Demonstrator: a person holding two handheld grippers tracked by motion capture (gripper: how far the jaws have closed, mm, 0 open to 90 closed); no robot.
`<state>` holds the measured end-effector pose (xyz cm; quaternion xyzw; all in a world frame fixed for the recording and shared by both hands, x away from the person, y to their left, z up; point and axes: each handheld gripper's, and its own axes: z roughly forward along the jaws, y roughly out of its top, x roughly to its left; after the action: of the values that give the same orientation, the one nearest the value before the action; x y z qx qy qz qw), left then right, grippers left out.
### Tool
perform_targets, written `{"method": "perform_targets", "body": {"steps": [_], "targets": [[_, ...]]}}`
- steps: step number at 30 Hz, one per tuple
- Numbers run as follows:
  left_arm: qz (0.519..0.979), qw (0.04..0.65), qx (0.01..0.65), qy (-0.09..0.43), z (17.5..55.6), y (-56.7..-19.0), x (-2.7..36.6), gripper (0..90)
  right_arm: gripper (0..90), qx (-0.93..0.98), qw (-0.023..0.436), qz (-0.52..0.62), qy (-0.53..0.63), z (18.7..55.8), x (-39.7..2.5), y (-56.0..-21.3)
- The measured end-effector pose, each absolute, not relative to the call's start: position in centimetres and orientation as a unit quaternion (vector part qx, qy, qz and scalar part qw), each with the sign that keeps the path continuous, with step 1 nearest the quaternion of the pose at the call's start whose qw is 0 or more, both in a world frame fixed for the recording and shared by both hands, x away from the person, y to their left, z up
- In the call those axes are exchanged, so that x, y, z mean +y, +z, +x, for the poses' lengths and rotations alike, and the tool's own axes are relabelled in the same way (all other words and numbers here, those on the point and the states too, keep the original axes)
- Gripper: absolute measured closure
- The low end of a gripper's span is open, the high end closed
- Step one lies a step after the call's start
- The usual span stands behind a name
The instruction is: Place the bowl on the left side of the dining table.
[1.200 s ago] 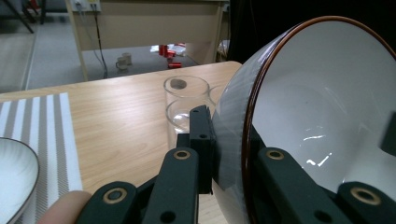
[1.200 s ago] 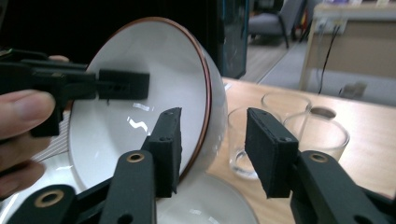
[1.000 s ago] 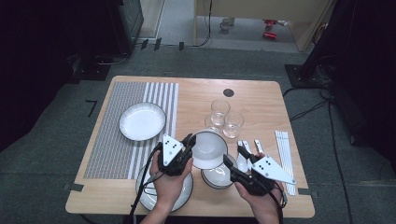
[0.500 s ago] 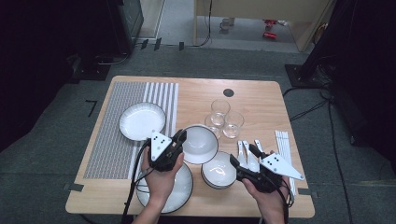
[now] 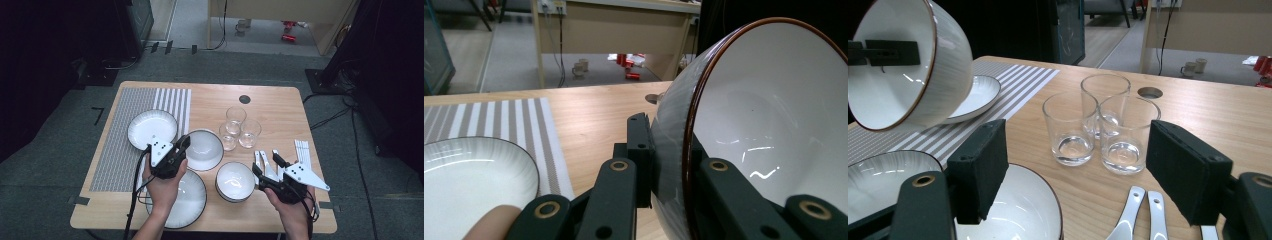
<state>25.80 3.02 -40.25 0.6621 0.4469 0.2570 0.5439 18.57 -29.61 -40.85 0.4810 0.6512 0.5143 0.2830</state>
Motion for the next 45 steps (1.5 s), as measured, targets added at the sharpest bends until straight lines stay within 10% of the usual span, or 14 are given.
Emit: {"method": "perform_targets", "body": {"steps": [45], "targets": [[0.616, 0.516, 0.514, 0.300, 31.3, -42.0, 12.1, 83.7, 26.0, 0.631, 0.291, 0.522, 0.494, 19.6, -32.7, -42.3]]}}
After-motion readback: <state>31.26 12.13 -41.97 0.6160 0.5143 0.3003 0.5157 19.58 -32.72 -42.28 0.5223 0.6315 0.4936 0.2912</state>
